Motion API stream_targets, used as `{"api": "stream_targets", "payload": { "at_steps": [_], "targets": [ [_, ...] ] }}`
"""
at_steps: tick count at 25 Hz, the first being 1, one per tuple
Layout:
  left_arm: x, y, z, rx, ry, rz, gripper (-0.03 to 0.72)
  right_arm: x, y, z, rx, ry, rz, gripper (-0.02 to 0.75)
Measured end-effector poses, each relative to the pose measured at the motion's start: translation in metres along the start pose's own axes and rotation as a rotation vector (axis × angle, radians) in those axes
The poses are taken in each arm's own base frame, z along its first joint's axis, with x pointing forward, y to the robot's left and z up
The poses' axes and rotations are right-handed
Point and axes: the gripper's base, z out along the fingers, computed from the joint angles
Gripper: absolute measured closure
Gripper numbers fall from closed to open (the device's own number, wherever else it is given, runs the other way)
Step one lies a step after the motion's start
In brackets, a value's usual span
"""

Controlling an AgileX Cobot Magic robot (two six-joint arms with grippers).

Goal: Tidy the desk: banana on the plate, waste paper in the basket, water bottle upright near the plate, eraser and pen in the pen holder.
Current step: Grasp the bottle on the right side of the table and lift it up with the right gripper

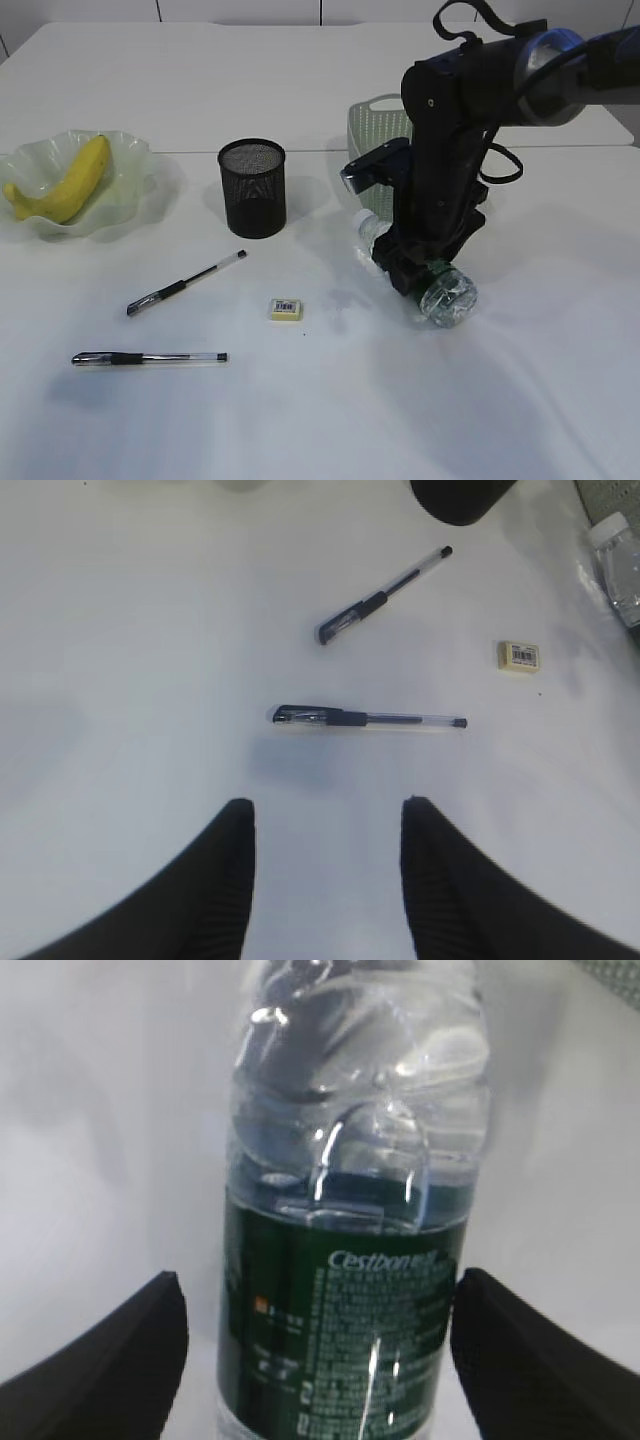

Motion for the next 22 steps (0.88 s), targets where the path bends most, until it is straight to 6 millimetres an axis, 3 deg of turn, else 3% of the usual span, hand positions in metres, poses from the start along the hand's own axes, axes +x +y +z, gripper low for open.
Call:
{"api": "stream_targets", "payload": {
  "at_steps": [13, 22],
  "targets": [
    [-0.002, 0.0, 0.0, -0.002, -0.019, 0.0, 0.35, 0.003, 0.002, 0.0, -0.027, 0.031, 0.007, 0.132],
    [-0.002, 0.0, 0.0, -0.003, -0.026, 0.0, 0.35, 0.003, 0.006, 0.018, -0.056, 0.07, 0.015, 0.132]
  ]
}}
